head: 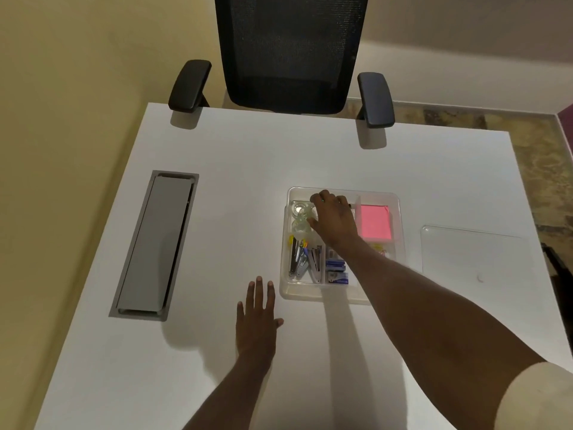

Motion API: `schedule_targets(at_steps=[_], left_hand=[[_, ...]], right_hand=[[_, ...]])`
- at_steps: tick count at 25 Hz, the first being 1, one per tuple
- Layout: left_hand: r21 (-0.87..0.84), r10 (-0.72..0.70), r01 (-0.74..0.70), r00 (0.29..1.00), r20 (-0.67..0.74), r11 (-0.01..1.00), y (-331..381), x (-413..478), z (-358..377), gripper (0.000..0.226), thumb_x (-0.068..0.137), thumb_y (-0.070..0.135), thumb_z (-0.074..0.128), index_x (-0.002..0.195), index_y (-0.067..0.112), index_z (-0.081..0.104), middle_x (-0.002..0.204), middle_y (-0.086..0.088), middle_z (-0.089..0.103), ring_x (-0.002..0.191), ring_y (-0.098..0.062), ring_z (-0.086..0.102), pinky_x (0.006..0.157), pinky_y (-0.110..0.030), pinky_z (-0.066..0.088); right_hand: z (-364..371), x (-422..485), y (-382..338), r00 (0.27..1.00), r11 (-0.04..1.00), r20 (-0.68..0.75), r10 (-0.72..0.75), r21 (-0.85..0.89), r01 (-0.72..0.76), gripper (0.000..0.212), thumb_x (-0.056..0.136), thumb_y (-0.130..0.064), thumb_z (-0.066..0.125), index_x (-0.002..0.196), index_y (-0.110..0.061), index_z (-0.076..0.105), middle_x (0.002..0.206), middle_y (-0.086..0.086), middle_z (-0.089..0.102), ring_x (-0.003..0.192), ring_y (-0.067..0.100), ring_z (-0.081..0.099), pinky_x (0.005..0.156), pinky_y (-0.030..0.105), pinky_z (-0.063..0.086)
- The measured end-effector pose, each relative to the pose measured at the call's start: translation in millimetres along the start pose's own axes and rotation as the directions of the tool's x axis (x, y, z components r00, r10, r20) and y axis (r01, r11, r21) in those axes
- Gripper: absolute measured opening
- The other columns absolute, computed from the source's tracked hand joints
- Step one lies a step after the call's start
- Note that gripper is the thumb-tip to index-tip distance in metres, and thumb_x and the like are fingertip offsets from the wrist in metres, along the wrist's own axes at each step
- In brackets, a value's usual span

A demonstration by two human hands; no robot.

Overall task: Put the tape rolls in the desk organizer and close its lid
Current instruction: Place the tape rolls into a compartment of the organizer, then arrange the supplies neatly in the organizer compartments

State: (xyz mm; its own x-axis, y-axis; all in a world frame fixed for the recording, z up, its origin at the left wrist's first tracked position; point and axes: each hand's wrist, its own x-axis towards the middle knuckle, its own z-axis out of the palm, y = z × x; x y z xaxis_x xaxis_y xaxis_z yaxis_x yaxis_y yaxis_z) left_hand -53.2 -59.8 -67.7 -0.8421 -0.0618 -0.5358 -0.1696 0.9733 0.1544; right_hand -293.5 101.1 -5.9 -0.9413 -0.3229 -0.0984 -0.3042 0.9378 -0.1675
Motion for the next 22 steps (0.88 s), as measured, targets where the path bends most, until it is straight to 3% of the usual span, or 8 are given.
schedule_targets(at_steps=[8, 15, 17, 22], left_hand=[[0.023, -0.001, 0.0, 1.0, 0.024, 1.0, 2, 3, 0, 0.093, 0.104, 0.051, 0.045, 0.159, 0.023, -0.025, 0.165, -0.007, -0.036, 0.156, -0.029, -0.025, 0.131, -0.051, 0.009], [0.023, -0.033, 0.031, 0.998, 0.053, 0.999, -5, 13, 4, 0.093, 0.104, 0.051, 0.045, 0.16, 0.024, -0.024, 0.165, -0.007, -0.036, 0.157, -0.029, -0.025, 0.131, -0.051, 0.009], [0.043, 0.028, -0.029, 0.999, 0.021, 0.999, 27, -18, -1, 0.093, 0.104, 0.051, 0.047, 0.16, 0.023, -0.023, 0.166, -0.008, -0.034, 0.158, -0.03, -0.023, 0.131, -0.052, 0.01], [0.023, 0.018, -0.018, 1.0, -0.002, 1.0, 3, 0, 1, 0.096, 0.102, 0.053, 0.05, 0.162, 0.023, -0.018, 0.169, -0.008, -0.028, 0.159, -0.03, -0.017, 0.13, -0.052, 0.016]], right_hand=[[13, 19, -5, 0.997, 0.994, 0.073, 0.029, -0.103, -0.021, 0.037, 0.085, 0.003, 0.061, 0.119, -0.01, 0.056, 0.116, 0.009, 0.063, 0.106, 0.03, 0.063, 0.111, 0.042, 0.035], [5, 16, -12, 0.996, 0.995, 0.084, -0.007, -0.099, 0.016, 0.036, 0.086, -0.003, 0.059, 0.121, -0.011, 0.058, 0.118, 0.009, 0.062, 0.11, 0.03, 0.059, 0.104, 0.041, 0.039], [-28, -39, 15, 0.999, 0.993, 0.001, 0.048, -0.104, -0.048, 0.038, 0.084, -0.002, 0.06, 0.12, -0.011, 0.059, 0.114, 0.008, 0.063, 0.107, 0.029, 0.06, 0.102, 0.041, 0.04], [-17, -61, 6, 0.999, 0.998, -0.003, 0.054, -0.02, -0.054, 0.042, 0.079, 0.0, 0.061, 0.12, -0.01, 0.061, 0.115, 0.009, 0.064, 0.109, 0.03, 0.06, 0.101, 0.041, 0.04]])
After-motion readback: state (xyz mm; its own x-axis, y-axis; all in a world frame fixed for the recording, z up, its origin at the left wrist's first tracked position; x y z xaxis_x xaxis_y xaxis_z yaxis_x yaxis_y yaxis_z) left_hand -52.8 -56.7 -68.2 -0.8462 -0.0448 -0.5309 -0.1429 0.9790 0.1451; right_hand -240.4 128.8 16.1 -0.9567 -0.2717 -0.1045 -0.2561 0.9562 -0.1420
